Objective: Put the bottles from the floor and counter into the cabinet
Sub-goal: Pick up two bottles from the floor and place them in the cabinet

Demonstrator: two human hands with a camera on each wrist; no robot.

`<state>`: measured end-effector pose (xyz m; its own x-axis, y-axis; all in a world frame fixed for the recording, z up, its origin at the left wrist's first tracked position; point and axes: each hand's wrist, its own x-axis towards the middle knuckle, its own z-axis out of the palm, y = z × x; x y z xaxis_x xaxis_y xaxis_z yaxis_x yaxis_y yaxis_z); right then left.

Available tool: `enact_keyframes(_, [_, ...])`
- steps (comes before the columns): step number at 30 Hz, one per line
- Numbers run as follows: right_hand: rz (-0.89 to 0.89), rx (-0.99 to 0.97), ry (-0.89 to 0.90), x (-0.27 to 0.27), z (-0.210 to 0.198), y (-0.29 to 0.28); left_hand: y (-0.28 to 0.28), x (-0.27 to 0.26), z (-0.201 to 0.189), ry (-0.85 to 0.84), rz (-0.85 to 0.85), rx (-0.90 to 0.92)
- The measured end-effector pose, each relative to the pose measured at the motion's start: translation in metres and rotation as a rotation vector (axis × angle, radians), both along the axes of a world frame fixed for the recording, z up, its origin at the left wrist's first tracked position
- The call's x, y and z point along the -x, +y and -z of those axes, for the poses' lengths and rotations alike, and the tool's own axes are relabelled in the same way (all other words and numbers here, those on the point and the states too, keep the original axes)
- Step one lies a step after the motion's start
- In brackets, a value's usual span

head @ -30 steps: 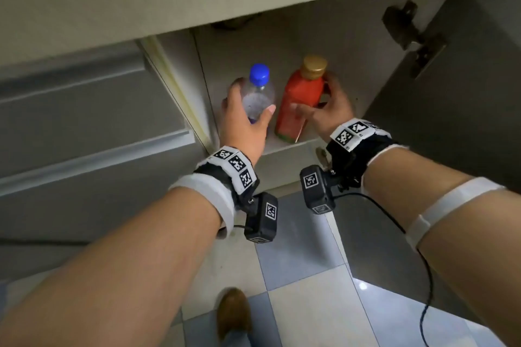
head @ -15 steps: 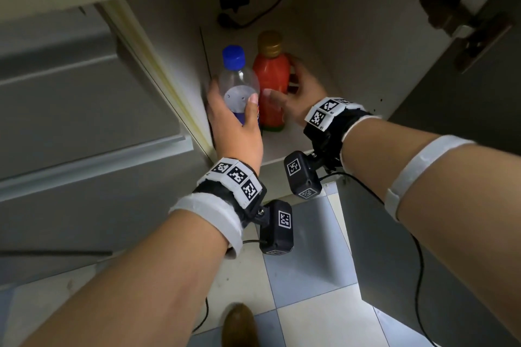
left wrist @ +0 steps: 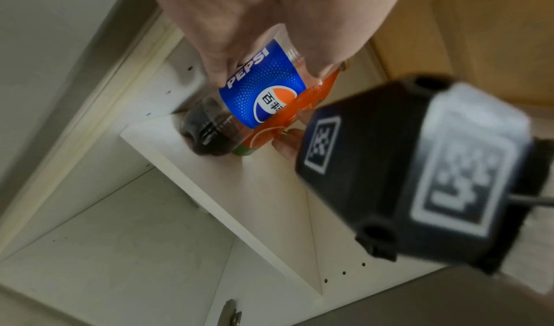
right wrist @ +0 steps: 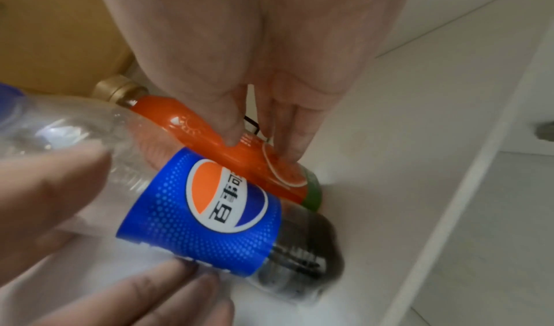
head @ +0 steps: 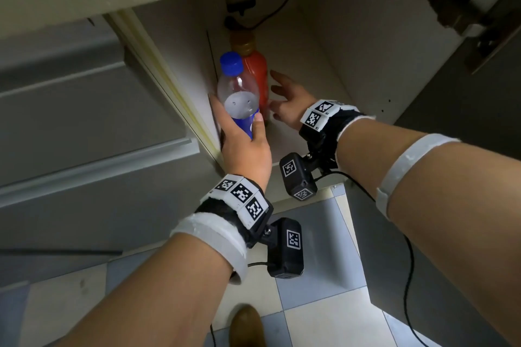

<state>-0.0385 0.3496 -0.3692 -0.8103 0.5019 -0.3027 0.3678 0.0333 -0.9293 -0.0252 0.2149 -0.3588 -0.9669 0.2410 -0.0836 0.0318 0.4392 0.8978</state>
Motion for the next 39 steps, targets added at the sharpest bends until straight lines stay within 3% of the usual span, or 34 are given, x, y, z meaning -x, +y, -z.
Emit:
enact_keyframes(7, [0.096,-0.022,-0.087,-0.060,-0.003,-0.015,-0.006,-0.009,-0.015,-0.075,0.029,0.045])
enact_keyframes(13, [0.094,-0.047,-0.144,-0.106,-0.032,-0.035,-0.011,-0.026,-0.042,-0.136,0.012,0.092])
enact_keyframes(18, [0.116,-0.149,-0.215,-0.145,-0.083,-0.051,-0.035,-0.056,-0.073,-0.208,0.268,0.230])
enact_keyframes(21, [0.106,-0.278,-0.338,-0.172,-0.144,-0.068,-0.060,-0.082,-0.134,-0.179,0.503,0.380])
enact_keyframes(26, [-0.029,-0.381,-0.404,-0.198,-0.277,-0.082,-0.074,-0.087,-0.285,0.074,0.762,0.588])
enact_keyframes(29, [-0.056,-0.507,-0.367,-0.196,-0.348,-0.068,-0.063,-0.070,-0.356,0.203,0.775,0.595])
enact_keyframes(33, [0.032,-0.599,-0.335,-0.184,-0.422,-0.042,-0.046,-0.039,-0.423,0.267,0.735,0.560])
enact_keyframes(39, [0.253,-0.592,-0.318,-0.161,-0.475,-0.001,-0.005,0.013,-0.466,0.262,0.567,0.336])
